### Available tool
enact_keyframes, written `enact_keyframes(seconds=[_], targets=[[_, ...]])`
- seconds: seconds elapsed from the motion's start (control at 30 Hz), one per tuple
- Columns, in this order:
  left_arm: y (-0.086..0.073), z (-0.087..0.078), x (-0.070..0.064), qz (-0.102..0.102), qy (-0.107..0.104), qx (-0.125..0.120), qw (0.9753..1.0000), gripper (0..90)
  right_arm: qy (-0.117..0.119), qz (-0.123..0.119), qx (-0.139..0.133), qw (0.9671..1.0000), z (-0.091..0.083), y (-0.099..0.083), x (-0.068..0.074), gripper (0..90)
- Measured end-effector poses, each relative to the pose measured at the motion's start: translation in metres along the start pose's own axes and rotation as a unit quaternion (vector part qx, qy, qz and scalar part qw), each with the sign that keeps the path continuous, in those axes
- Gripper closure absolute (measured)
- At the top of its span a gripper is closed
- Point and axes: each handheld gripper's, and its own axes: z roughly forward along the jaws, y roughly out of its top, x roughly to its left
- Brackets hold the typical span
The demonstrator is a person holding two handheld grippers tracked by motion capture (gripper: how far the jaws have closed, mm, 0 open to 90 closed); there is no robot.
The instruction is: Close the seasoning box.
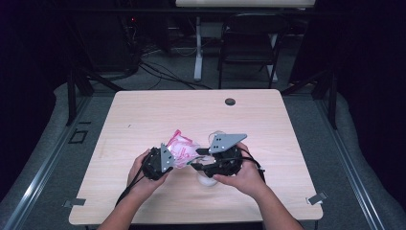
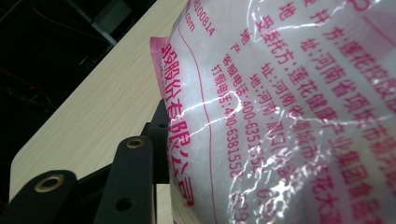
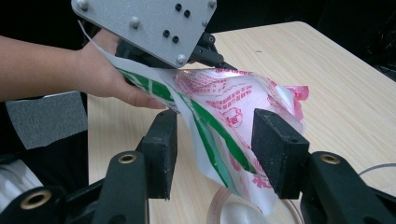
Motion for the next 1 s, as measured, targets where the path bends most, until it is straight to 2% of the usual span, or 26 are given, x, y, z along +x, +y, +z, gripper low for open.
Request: enact_keyframes(seconds=[0.53,1.0], targets=[[0.0022,-0.0027,-0.0043,0.015,0.002,-0.006,0.9999,58.6,0.003,-0.001,0.020,0.9998,0.0074,-0.0037,0.0002,58.8],[0.0027,-0.0038,-0.0063,0.032,0.014,-0.008,0.9993,58.8,-0.002,-0.004,0.036,0.9994,0.0097,-0.0070,-0.0010,76.4]])
